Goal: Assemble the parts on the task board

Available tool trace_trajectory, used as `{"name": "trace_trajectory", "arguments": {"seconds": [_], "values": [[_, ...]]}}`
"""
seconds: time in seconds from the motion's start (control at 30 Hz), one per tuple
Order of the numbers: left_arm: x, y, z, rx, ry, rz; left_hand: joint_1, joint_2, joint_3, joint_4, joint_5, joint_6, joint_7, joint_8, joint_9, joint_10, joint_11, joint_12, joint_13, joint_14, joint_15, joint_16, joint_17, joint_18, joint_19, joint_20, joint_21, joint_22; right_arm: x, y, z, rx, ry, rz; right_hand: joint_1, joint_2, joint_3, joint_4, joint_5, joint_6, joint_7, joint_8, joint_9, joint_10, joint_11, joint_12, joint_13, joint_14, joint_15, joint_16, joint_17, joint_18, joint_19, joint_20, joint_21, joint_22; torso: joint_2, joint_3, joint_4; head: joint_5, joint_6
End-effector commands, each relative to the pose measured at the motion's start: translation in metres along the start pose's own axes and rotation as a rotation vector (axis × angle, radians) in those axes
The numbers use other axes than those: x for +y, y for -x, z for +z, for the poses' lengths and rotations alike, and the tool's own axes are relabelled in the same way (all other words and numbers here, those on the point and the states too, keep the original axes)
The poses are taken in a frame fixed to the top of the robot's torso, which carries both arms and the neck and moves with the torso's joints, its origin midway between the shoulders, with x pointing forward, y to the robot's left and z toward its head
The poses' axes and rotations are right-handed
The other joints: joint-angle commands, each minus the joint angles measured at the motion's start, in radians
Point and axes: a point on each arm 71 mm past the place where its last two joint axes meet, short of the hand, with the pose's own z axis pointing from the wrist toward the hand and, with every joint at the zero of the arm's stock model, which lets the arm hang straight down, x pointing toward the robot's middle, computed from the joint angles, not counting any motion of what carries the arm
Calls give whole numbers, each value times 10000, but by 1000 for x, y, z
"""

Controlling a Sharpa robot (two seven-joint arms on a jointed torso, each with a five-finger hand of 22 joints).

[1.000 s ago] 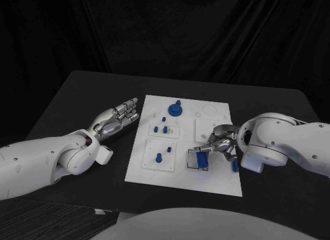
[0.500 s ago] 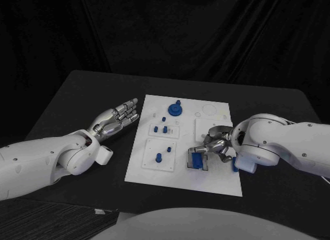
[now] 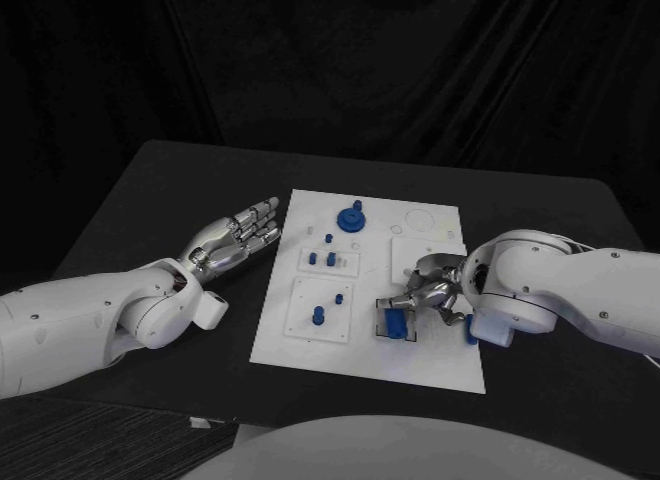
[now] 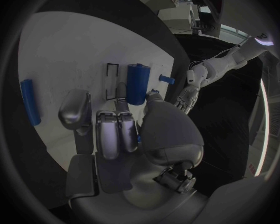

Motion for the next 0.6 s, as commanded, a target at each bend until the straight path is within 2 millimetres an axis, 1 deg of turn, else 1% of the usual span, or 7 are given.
{"name": "trace_trajectory", "arguments": {"seconds": [0.03,0.1,0.17,0.2,0.3,0.5,0.6], "values": [[0,-2,0,147,-47,-158,84,-7,197,-136,130,-39,5,95,47,-60,91,145,44,13,171,-142,-71,-713,8,34,-93,-99,-1,-2,1,17,-173,-383,120,-68,1439,-229,-114,-293,-152,746,800,1204,-98,166,2651,1053,-79,199,2704,145,43,13,-270,1428,5,0,8,-1,-2],[0,-2,0,163,-36,-169,84,-7,197,-136,130,-39,5,95,47,-60,91,145,44,13,171,-142,-71,-713,8,34,-93,-99,-1,-2,1,10,-172,-409,79,-70,1434,-231,-242,-296,-151,758,798,1204,-94,166,2651,1053,-77,199,2704,145,46,15,-272,1428,3,2,11,-12,-2],[0,-3,1,183,-21,-181,84,-7,197,-136,130,-39,5,95,47,-60,91,145,44,13,171,-142,-71,-713,8,34,-93,-99,-1,-2,1,-2,-171,-437,-154,-43,1361,-216,-834,-292,-137,802,790,1204,-84,166,2651,1053,-66,199,2704,146,56,25,-286,1428,0,2,10,-8,-2],[0,-3,1,191,-16,-185,84,-7,197,-136,130,-39,5,95,47,-60,91,145,44,13,171,-142,-71,-713,8,34,-93,-99,-1,-2,1,-10,-171,-458,-154,-43,1361,-216,-834,-292,-137,802,790,1204,-84,166,2651,1053,-66,199,2704,146,56,25,-286,1428,-2,1,9,-3,-2],[0,-3,1,229,11,-209,79,-3,214,-148,132,-32,9,97,49,-60,96,147,44,13,198,-142,-71,-719,8,54,-93,-99,-1,-2,1,-16,-169,-499,-411,6,1257,-202,-1398,-286,-127,852,785,1204,-72,166,2651,1053,-55,199,2704,143,69,34,-289,1432,-4,2,6,-5,-2],[1,-4,1,269,49,-233,79,-3,214,-148,132,-32,9,97,49,-60,96,147,44,13,198,-142,-71,-719,8,54,-93,-99,-1,-3,2,-18,-170,-528,-830,127,1059,-198,-2171,-292,-126,919,779,1204,-68,166,2651,1053,-50,199,2704,144,82,42,-302,1435,-1,3,7,11,-2],[1,-4,1,282,66,-242,76,-1,227,-157,132,-33,14,97,49,-60,102,152,45,13,215,-142,-71,-723,8,68,-93,-99,-1,-3,2,-33,-174,-520,-945,176,1001,-198,-2332,-293,-126,942,779,1204,-68,166,2651,1053,-50,199,2704,144,86,43,-302,1437,0,2,7,15,-2]]}}
